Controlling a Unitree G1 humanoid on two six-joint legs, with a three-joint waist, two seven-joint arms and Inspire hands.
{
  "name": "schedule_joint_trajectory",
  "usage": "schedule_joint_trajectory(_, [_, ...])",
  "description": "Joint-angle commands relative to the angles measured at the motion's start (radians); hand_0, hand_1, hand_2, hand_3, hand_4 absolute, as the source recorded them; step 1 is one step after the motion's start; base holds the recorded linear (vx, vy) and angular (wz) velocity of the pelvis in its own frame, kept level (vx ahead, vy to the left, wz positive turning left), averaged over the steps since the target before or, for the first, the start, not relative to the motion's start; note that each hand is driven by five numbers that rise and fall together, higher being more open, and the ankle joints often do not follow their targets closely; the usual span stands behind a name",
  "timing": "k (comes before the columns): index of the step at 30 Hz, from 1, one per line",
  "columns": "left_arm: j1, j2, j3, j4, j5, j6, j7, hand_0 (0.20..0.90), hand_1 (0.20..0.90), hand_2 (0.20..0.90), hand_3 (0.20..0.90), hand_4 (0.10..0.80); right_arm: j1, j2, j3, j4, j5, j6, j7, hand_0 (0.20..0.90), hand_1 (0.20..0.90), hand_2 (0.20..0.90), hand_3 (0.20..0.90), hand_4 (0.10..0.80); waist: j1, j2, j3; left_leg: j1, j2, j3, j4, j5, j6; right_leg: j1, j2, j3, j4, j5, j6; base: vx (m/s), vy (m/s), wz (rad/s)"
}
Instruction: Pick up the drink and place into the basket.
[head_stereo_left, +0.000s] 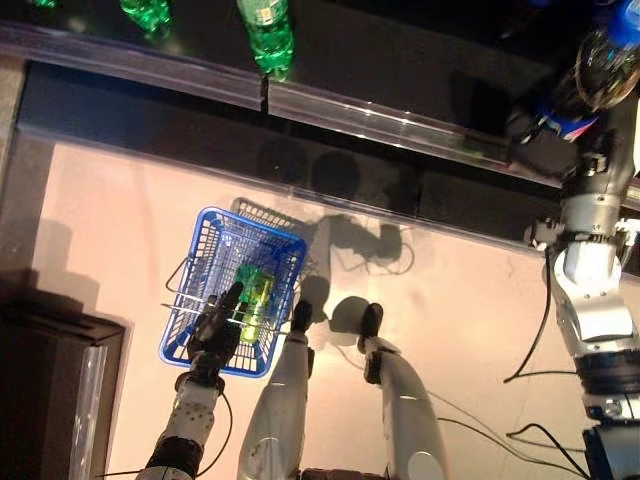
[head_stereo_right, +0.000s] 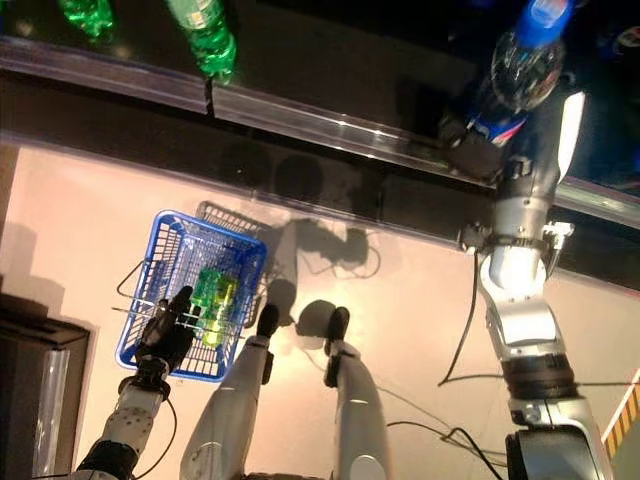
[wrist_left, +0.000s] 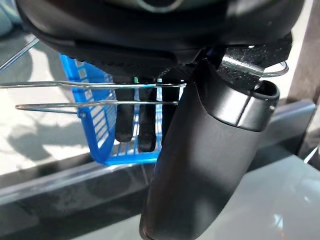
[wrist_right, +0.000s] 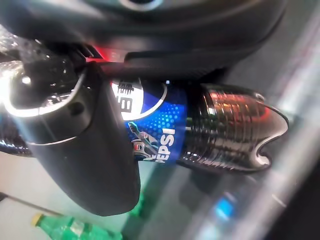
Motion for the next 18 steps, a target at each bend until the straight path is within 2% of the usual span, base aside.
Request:
schedule_joint_trajectory(1, [0.044, 0.098, 0.140, -0.240, 0.010, -0.142, -0.158, 0.300, 0.300, 0.300, 0.200, 0.100, -0.020, -0.041, -0.127, -0.237, 0.062, -0.153, 0.134, 0.300, 0.300, 0.300, 0.200, 0.100, -0.029, 0.026, -0.023, 0.128, -0.052, 0.063, -0.168, 0.063, 0.094, 0.128, 0.056, 0.012, 0.008, -0.046, 0.020, -0.009, 0.021, -0.09])
schedule_joint_trajectory(3, [0.057, 0.085, 0.133, -0.284, 0.030, -0.149, -0.152, 0.300, 0.300, 0.300, 0.200, 0.100, 0.028, -0.013, -0.114, -0.287, 0.093, -0.137, 0.242, 0.300, 0.300, 0.300, 0.200, 0.100, -0.034, 0.023, -0.033, 0.153, -0.048, 0.065, -0.190, 0.069, 0.092, 0.156, 0.058, 0.011, -0.017, -0.042, 0.017, -0.014, 0.011, -0.11])
schedule_joint_trajectory(6, [0.052, 0.093, 0.121, -0.324, 0.051, -0.145, -0.122, 0.300, 0.300, 0.300, 0.200, 0.100, 0.031, 0.000, -0.083, -0.356, 0.076, -0.083, 0.332, 0.300, 0.300, 0.300, 0.200, 0.100, -0.034, 0.019, -0.053, 0.187, -0.043, 0.061, -0.230, 0.081, 0.084, 0.193, 0.063, 0.010, -0.055, -0.036, 0.015, -0.024, -0.017, -0.06])
schedule_joint_trajectory(10, [0.046, 0.105, 0.096, -0.346, 0.087, -0.127, -0.100, 0.300, 0.300, 0.300, 0.200, 0.100, 0.000, -0.039, -0.035, -0.414, 0.116, 0.011, 0.438, 0.300, 0.300, 0.300, 0.200, 0.100, -0.029, 0.018, -0.086, 0.232, -0.039, 0.048, -0.294, 0.106, 0.071, 0.235, 0.060, 0.000, -0.101, -0.026, 0.018, -0.006, -0.007, 0.01])
schedule_joint_trajectory(12, [0.032, 0.126, 0.080, -0.377, 0.114, -0.096, -0.070, 0.300, 0.300, 0.300, 0.200, 0.100, -0.034, -0.064, 0.025, -0.415, 0.179, 0.101, 0.538, 0.300, 0.300, 0.300, 0.200, 0.100, -0.017, 0.018, -0.120, 0.263, -0.037, 0.035, -0.339, 0.127, 0.058, 0.269, 0.057, -0.014, -0.137, -0.021, 0.020, -0.007, -0.013, 0.07])
schedule_joint_trajectory(16, [0.022, 0.144, 0.039, -0.440, 0.153, -0.048, -0.033, 0.300, 0.300, 0.300, 0.200, 0.100, -0.050, -0.067, 0.142, -0.385, 0.188, 0.176, 0.566, 0.300, 0.300, 0.300, 0.200, 0.100, 0.005, 0.019, -0.165, 0.306, -0.036, 0.014, -0.393, 0.152, 0.042, 0.327, 0.053, -0.042, -0.190, -0.016, 0.019, 0.011, -0.021, 0.23])
schedule_joint_trajectory(18, [0.030, 0.144, 0.016, -0.487, 0.176, -0.011, -0.029, 0.300, 0.300, 0.300, 0.200, 0.100, -0.050, -0.037, 0.208, -0.336, 0.188, 0.222, 0.569, 0.300, 0.300, 0.300, 0.200, 0.100, 0.023, 0.020, -0.188, 0.323, -0.037, 0.002, -0.405, 0.163, 0.033, 0.356, 0.051, -0.066, -0.213, -0.012, 0.018, 0.039, -0.024, 0.33])
